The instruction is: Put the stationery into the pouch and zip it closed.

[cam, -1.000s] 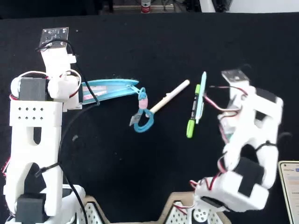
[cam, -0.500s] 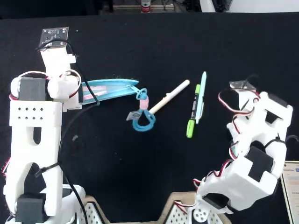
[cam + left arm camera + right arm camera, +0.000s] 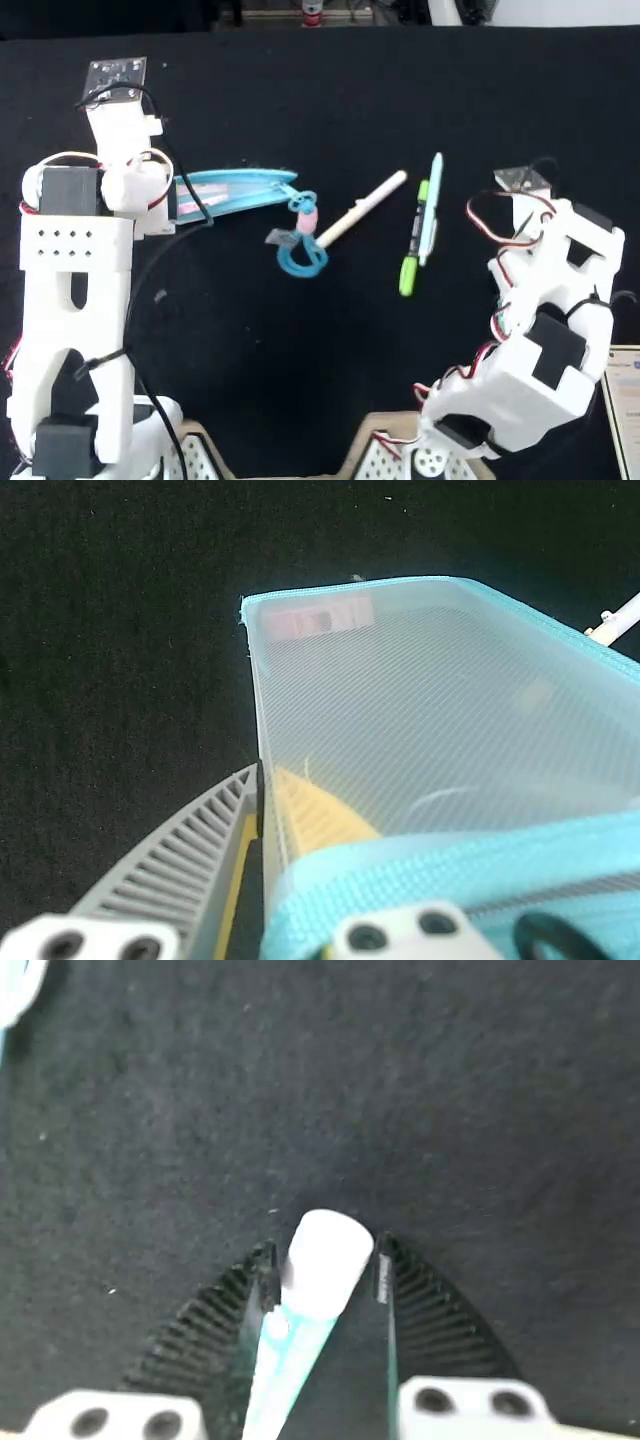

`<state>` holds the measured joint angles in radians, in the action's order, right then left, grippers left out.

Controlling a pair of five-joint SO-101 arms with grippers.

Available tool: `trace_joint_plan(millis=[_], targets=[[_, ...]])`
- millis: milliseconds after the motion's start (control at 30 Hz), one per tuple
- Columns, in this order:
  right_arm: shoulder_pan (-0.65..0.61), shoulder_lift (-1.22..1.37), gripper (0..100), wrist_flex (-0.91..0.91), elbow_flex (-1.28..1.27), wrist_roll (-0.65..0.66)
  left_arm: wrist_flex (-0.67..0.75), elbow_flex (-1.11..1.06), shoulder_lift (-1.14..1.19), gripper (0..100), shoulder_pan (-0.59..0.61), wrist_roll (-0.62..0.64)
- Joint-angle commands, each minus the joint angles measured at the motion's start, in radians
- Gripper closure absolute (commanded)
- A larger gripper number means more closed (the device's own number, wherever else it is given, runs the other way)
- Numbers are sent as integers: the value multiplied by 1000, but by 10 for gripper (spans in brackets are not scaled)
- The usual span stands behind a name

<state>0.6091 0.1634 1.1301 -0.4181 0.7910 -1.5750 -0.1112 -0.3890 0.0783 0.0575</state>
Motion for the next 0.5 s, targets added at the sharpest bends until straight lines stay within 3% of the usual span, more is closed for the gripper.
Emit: trace_joint_plan(millis=[0,200,367,467], targets=[[8,-5,855,-25,-4,14,-15,-31,11,970,16,14],[-26,53,857,-23,-18,-8,-18,-31,11,970,16,14],[-21,116,858,-3,22,-206,-18,-31,11,970,16,14],[-21,128,858,54,71,-261,-17,-31,11,970,16,14]])
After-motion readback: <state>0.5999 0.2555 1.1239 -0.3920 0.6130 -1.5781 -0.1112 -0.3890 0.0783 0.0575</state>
